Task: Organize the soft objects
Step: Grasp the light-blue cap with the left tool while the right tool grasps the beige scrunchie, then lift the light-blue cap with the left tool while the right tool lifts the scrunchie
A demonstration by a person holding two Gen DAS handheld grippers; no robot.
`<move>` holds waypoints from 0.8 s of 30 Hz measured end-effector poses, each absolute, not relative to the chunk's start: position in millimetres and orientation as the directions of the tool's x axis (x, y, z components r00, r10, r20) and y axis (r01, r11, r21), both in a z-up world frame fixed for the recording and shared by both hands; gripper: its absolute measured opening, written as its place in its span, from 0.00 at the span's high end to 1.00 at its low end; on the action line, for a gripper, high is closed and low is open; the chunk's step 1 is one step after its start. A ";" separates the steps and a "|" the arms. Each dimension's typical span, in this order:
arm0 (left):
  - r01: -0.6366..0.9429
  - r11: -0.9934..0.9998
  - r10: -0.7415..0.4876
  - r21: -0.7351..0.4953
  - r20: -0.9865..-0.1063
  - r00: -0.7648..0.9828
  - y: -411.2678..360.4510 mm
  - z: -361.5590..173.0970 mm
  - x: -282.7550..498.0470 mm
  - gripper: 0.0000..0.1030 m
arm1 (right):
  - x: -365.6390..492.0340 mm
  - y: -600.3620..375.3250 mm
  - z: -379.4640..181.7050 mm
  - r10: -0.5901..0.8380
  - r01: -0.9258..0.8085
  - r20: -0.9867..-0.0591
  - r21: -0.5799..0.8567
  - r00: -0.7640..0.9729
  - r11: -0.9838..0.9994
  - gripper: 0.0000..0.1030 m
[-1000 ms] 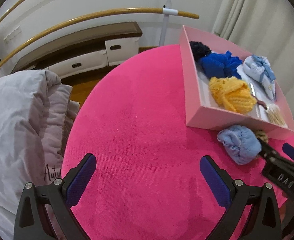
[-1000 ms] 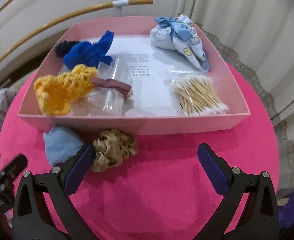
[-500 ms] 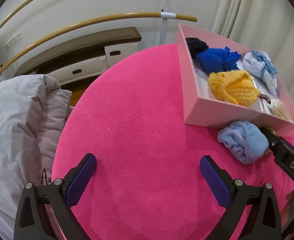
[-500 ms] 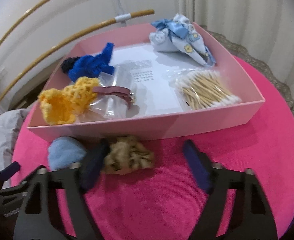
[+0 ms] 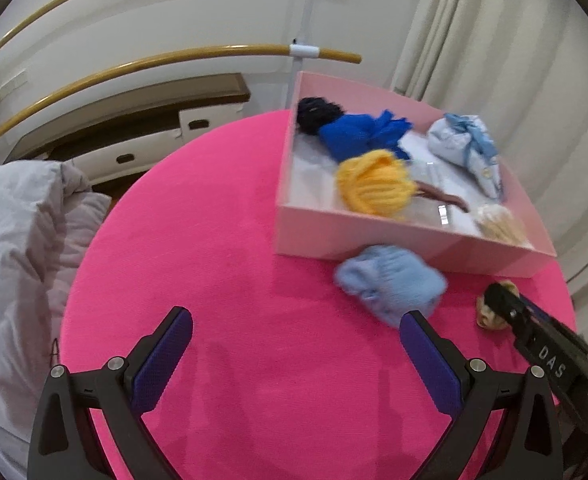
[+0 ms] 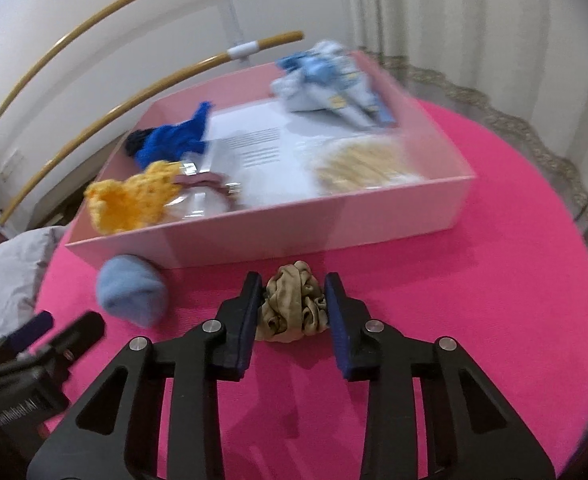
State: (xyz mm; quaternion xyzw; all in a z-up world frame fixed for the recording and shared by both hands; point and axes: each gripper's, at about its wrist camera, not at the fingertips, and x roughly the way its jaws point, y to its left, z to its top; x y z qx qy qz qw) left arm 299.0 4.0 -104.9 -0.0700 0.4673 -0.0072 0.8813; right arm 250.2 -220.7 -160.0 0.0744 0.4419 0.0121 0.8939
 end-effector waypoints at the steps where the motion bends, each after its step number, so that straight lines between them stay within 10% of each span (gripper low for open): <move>1: -0.043 0.990 -0.086 -0.134 -0.821 0.565 -0.1 -104.2 299.1 0.00 | 248.7 -226.2 -159.1 0.063 0.059 -0.786 0.126 0.616 0.990 0.71; 10: -0.050 0.994 -0.056 -0.097 -0.844 0.534 -26.4 -115.4 312.6 0.04 | 243.5 -275.8 -162.0 0.075 0.116 -0.775 0.189 0.628 0.975 0.69; 18: -0.009 0.998 -0.045 -0.058 -0.845 0.533 -52.2 -122.2 328.7 0.47 | 247.2 -277.0 -167.9 0.096 0.091 -0.772 0.195 0.628 0.977 0.66; 24: 0.012 1.000 -0.018 -0.013 -0.841 0.540 -63.0 -122.5 326.8 0.50 | 248.2 -276.6 -168.2 0.098 0.088 -0.772 0.196 0.628 0.977 0.66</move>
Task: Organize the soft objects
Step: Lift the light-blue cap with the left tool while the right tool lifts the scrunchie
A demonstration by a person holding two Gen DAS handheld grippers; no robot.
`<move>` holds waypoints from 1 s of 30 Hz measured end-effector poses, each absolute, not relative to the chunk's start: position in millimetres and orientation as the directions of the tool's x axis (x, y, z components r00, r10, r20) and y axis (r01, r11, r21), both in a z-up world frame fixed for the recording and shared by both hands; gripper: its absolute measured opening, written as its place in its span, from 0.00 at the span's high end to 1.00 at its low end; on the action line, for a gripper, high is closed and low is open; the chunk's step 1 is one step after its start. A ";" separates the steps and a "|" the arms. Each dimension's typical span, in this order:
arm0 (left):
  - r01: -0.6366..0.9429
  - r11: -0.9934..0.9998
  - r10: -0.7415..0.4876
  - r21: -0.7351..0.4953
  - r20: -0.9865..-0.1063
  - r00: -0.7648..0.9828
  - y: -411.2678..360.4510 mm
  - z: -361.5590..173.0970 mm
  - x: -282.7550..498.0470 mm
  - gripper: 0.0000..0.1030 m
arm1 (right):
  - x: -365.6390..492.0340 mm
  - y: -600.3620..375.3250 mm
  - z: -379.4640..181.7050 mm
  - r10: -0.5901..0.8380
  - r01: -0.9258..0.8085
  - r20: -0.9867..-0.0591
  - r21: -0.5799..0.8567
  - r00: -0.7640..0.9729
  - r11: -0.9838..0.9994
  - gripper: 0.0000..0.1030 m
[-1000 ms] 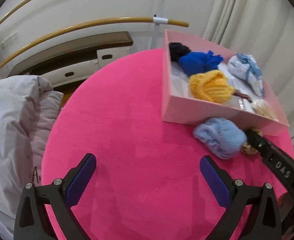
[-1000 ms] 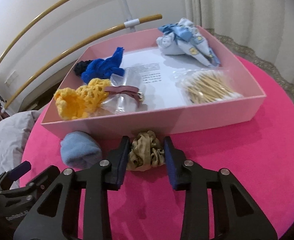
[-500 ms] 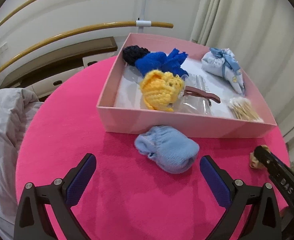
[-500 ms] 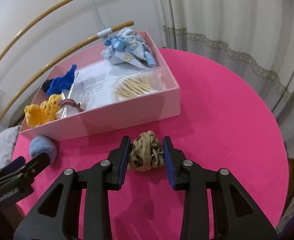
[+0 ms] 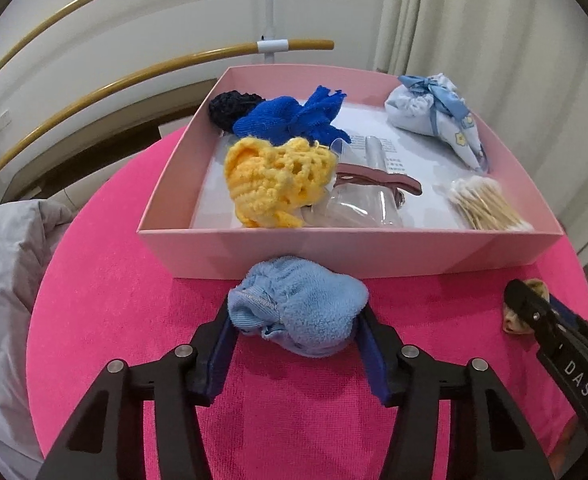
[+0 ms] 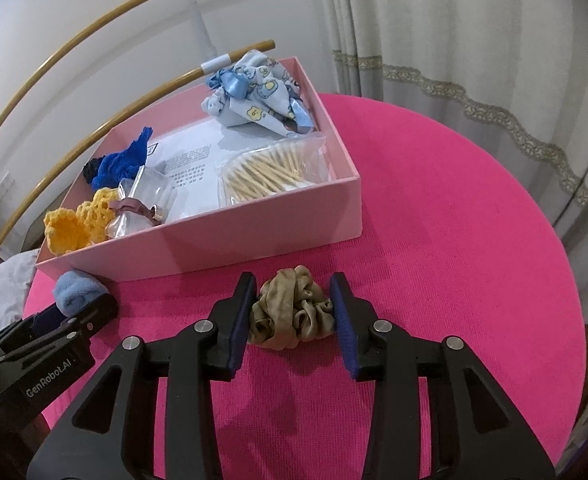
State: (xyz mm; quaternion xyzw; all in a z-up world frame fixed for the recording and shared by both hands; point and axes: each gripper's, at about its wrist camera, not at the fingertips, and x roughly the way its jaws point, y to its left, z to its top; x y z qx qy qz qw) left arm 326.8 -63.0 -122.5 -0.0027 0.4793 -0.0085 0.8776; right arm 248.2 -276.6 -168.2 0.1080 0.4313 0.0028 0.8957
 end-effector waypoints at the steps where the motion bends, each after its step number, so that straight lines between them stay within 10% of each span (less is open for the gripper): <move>1: 0.012 1.000 -0.020 -0.016 -0.843 0.537 -62.4 -122.3 326.5 0.50 | 248.5 -276.7 -168.2 0.099 0.089 -0.772 0.197 0.628 0.976 0.66; 30: -0.029 0.999 0.004 -0.017 -0.789 0.615 -53.4 -59.7 265.2 0.50 | 200.1 -261.8 -105.4 0.088 0.076 -0.714 0.194 0.695 0.978 0.69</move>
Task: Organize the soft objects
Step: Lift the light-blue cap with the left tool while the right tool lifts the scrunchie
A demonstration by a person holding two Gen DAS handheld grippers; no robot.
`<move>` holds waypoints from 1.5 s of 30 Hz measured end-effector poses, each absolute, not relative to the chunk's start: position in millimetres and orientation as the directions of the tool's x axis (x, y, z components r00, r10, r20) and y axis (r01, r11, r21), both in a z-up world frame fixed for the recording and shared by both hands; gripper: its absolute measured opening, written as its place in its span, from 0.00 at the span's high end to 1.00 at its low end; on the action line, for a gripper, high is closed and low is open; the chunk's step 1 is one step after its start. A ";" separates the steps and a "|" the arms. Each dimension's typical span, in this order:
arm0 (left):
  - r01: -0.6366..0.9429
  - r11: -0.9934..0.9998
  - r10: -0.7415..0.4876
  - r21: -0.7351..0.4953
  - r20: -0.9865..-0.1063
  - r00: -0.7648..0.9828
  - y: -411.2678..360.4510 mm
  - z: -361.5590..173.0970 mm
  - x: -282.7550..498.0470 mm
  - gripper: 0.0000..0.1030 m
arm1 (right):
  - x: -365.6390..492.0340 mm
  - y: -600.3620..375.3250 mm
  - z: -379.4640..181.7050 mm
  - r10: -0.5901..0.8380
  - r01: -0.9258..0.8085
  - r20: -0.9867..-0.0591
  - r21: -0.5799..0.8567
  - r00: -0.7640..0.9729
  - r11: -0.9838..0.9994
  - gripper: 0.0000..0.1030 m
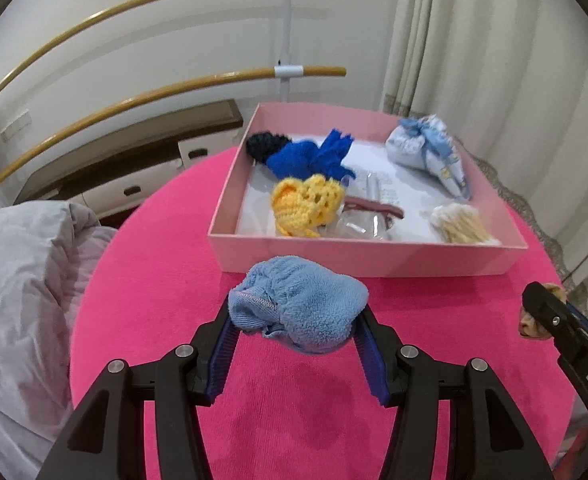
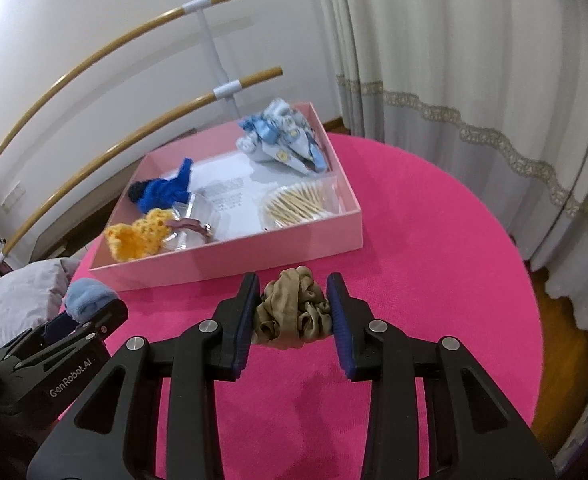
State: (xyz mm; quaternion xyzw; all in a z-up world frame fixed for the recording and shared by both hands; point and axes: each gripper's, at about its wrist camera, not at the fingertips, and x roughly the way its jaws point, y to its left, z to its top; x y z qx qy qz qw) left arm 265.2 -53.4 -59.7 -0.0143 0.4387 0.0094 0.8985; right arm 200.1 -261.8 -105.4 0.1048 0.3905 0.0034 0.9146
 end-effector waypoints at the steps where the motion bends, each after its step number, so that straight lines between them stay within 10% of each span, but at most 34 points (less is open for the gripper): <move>1: -0.023 1.000 0.000 -0.019 -0.781 0.625 -54.0 -53.8 259.1 0.50 | 197.5 -261.7 -102.4 0.086 0.074 -0.709 0.192 0.700 0.979 0.69; 45: 0.064 0.998 -0.065 -0.020 -0.520 0.851 -43.4 88.8 45.7 0.49 | 66.7 -228.7 12.6 0.090 -0.052 -0.426 0.098 0.900 0.994 0.66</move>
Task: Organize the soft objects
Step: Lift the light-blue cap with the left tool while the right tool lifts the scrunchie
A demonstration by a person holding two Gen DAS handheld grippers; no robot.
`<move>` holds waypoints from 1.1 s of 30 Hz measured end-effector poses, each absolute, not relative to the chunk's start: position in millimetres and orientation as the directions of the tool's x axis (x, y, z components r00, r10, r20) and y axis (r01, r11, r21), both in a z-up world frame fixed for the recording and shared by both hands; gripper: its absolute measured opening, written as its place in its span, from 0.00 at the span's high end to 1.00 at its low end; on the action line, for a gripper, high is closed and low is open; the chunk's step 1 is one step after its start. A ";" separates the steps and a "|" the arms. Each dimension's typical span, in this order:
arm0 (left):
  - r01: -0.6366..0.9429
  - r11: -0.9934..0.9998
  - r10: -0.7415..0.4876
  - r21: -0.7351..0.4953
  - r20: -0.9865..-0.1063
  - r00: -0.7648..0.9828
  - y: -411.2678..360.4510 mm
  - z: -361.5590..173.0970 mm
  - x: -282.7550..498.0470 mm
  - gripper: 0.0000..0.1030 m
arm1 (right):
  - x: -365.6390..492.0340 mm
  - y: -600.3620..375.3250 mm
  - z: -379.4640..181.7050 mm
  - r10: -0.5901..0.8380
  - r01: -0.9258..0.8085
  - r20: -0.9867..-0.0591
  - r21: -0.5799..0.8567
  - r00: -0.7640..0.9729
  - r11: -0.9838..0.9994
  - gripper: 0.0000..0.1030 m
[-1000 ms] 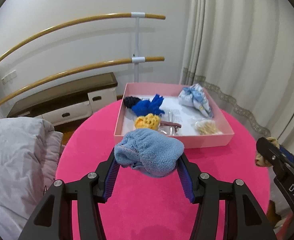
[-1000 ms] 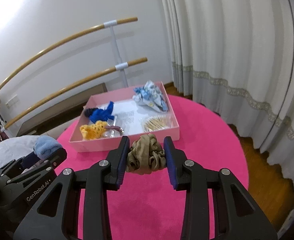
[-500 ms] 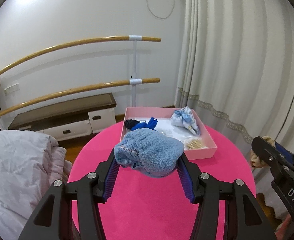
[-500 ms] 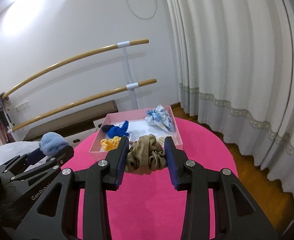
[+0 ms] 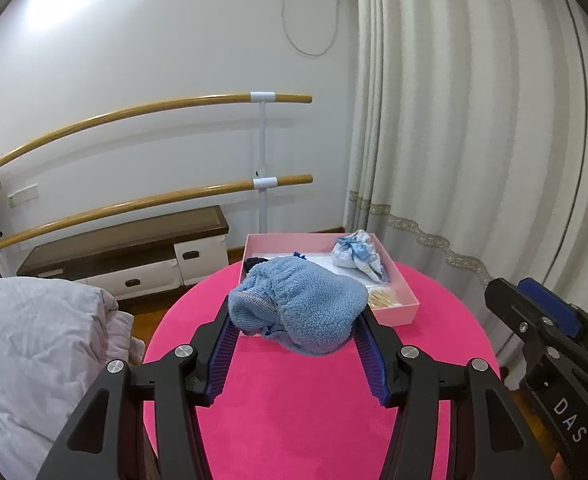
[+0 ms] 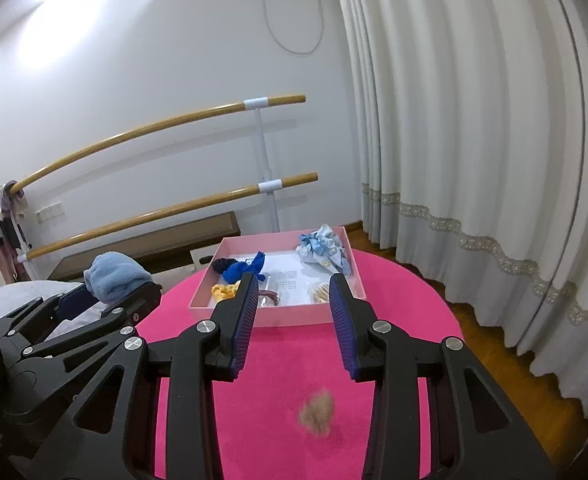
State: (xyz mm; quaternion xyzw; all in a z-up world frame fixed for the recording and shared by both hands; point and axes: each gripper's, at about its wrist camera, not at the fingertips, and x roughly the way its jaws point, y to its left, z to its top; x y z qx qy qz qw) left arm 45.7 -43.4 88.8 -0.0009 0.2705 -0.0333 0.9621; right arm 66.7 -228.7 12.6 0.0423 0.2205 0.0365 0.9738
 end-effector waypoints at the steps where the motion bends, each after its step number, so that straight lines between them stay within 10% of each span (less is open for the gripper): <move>1: 0.063 0.998 -0.062 -0.016 -0.521 0.852 -43.8 88.0 44.0 0.49 | 66.7 -228.9 12.4 0.087 -0.051 -0.429 0.093 0.899 0.994 0.66; 4: 0.055 0.998 -0.052 -0.009 -0.530 0.846 -41.9 84.3 47.1 0.49 | 69.1 -229.8 7.7 0.064 -0.037 -0.449 0.069 0.891 0.997 0.62; 7: 0.047 0.999 -0.042 -0.006 -0.556 0.830 -40.4 75.3 51.2 0.49 | 70.4 -232.0 -3.8 0.040 -0.018 -0.480 0.049 0.877 0.999 0.24; 21: -0.001 1.000 0.015 0.020 -0.714 0.700 -42.0 28.0 111.8 0.49 | 126.1 -229.2 -100.7 -0.015 0.011 -0.750 -0.010 0.661 1.000 0.21; 28: -0.013 0.999 0.031 0.030 -0.755 0.655 -41.3 4.0 140.7 0.49 | 154.8 -229.2 -148.2 0.038 -0.001 -0.832 0.045 0.553 0.999 0.43; 30: -0.013 1.000 0.029 0.027 -0.764 0.644 -39.4 -1.5 144.3 0.49 | 160.4 -231.2 -158.3 0.050 0.002 -0.850 0.060 0.524 0.998 0.74; 33: -0.009 1.000 0.024 0.024 -0.775 0.632 -38.6 -7.6 151.2 0.49 | 159.1 -237.8 -160.4 0.063 0.018 -0.854 0.084 0.517 0.996 0.83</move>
